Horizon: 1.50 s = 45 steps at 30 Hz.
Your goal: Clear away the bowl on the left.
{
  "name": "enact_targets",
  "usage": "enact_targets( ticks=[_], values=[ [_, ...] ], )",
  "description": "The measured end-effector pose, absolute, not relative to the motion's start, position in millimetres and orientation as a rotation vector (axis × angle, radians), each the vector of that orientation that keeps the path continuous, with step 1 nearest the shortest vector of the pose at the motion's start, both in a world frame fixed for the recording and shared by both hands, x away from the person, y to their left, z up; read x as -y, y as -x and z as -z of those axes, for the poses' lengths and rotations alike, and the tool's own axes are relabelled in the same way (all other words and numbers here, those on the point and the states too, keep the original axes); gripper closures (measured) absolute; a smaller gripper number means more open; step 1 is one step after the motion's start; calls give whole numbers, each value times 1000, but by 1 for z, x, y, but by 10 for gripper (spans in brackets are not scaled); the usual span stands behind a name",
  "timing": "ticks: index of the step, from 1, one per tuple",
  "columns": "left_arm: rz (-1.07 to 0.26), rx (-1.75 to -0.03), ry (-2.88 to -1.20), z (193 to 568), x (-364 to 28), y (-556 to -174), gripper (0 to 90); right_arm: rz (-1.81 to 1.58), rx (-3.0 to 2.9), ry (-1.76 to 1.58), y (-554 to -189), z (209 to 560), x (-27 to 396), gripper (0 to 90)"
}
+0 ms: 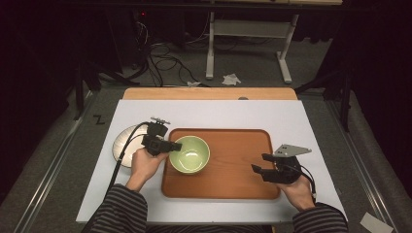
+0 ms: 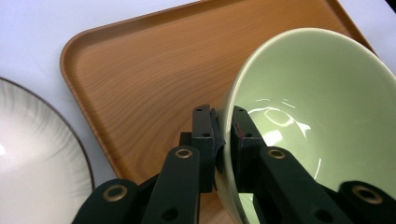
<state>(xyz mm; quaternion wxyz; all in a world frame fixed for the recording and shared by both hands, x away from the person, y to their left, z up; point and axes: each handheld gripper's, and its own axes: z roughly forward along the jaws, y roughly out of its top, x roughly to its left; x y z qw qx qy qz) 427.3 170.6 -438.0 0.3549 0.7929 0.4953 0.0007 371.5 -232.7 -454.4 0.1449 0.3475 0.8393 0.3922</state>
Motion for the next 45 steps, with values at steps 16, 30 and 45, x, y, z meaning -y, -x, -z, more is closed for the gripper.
enact_targets(
  ticks=[16,30,45],
  values=[
    [54,-1231,-2049,439,-155,-430,830,-1118,-2393,-1018,-364,452,240,412],
    [67,-1201,-2071,444,-139,-438,827,-1120,-2360,-1058,-357,452,249,412],
    [47,-1185,-2074,450,-122,-447,831,-1109,-2343,-1080,-350,452,255,411]
  ],
)
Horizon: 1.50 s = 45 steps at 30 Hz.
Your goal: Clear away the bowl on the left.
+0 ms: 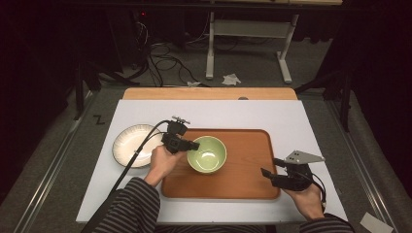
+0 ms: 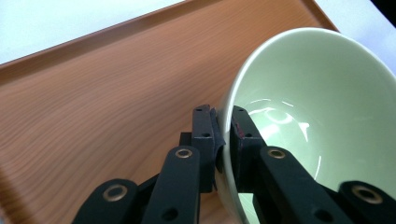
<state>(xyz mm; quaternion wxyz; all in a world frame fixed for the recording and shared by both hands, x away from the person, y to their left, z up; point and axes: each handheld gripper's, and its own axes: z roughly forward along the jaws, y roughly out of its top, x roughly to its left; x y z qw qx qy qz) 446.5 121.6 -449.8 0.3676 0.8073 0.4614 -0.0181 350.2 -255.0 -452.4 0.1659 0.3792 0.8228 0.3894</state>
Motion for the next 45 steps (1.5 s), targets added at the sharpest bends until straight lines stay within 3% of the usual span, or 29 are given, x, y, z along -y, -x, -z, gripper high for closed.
enact_targets(
  ticks=[45],
  values=[
    [32,-1186,-2094,469,-99,-477,804,-1076,-2290,-1176,-327,454,274,409]
  ],
)
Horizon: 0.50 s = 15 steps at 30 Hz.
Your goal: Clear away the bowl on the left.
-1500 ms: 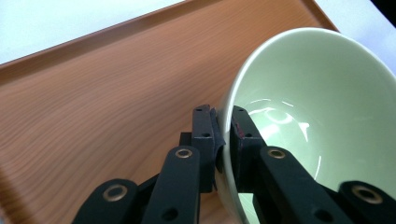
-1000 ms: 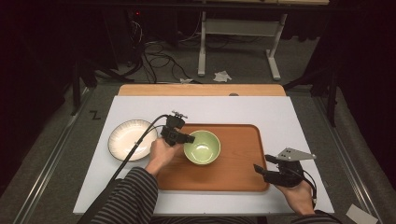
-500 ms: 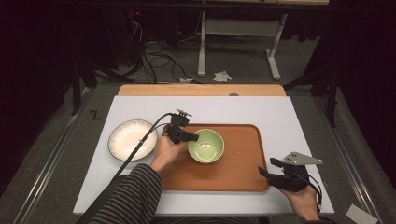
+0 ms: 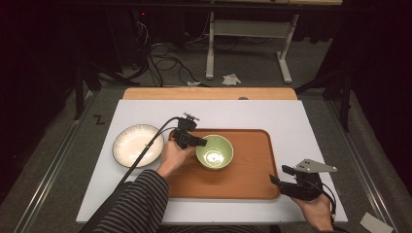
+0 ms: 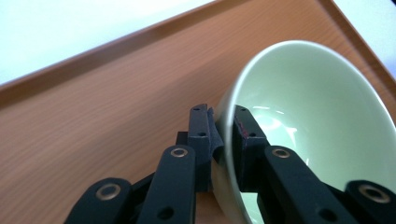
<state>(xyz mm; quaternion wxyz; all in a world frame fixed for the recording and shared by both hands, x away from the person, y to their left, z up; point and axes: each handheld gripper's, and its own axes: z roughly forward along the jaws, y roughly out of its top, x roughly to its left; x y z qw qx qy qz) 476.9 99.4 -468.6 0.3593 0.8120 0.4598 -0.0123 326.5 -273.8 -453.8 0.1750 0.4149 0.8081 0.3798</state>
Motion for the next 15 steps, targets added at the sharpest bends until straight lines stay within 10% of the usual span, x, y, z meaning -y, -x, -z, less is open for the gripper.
enact_targets(
  ticks=[15],
  values=[
    [-97,-1110,-2091,455,-103,-463,557,-1082,-2301,-1155,-332,453,271,410]
  ],
)
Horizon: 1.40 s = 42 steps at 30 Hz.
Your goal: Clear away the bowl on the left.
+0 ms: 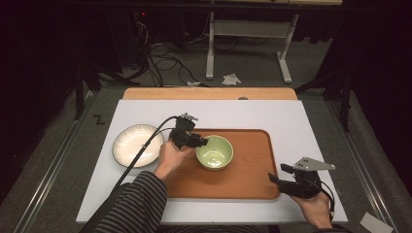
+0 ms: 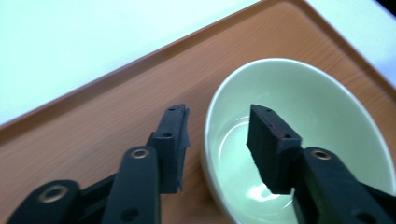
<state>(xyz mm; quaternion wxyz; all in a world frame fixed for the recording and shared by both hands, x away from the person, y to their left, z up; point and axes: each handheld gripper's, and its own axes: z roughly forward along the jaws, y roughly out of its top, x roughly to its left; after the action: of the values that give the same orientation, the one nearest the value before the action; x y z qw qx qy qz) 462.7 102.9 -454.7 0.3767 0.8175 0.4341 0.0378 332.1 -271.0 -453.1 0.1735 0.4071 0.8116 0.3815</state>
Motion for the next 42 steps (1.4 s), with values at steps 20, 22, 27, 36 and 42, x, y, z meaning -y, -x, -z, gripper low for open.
enact_targets(
  ticks=[20,22,27,36,42],
  values=[
    [-251,-1120,-2066,437,-125,-435,508,-1107,-2385,-1049,-358,454,249,410],
    [-261,-1120,-2061,436,-128,-433,507,-1108,-2388,-1041,-359,454,248,409],
    [-293,-1111,-2034,432,-132,-425,510,-1119,-2409,-1016,-365,454,243,409],
    [-324,-1096,-2021,427,-135,-410,510,-1131,-2442,-976,-373,454,234,409],
    [-323,-1092,-2004,423,-137,-397,512,-1142,-2455,-957,-377,454,229,409]
  ],
)
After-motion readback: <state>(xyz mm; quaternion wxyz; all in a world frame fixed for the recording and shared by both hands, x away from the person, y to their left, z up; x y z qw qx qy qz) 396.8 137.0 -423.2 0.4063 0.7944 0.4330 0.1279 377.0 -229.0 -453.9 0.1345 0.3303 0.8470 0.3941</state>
